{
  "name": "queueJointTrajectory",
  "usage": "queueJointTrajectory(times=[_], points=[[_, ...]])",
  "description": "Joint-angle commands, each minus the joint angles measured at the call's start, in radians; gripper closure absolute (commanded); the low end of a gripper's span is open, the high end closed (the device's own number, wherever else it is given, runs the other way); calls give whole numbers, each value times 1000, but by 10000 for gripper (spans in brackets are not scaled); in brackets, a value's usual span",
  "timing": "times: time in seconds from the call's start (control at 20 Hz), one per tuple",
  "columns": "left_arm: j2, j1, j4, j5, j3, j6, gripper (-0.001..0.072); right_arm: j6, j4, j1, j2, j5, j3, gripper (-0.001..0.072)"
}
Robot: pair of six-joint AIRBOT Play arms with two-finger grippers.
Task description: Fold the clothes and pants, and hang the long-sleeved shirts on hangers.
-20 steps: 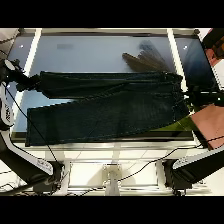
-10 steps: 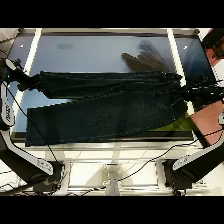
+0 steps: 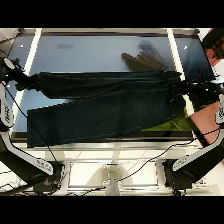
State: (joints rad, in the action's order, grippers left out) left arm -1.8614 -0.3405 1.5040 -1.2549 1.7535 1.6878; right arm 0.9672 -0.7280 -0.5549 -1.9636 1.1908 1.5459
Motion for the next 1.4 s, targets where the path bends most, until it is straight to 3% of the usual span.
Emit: queueJointTrajectory(times=[0.0,0.25,0.75,1.35], points=[[47,-1,79,-5,0,56,676,71,16,6,14,-127,1,677],[64,3,83,-111,-27,56,676,117,9,6,19,-149,1,677],[182,9,211,0,-354,150,676,124,8,7,19,-162,1,677],[182,-11,257,-25,-374,167,674,123,0,7,19,-164,1,676]])
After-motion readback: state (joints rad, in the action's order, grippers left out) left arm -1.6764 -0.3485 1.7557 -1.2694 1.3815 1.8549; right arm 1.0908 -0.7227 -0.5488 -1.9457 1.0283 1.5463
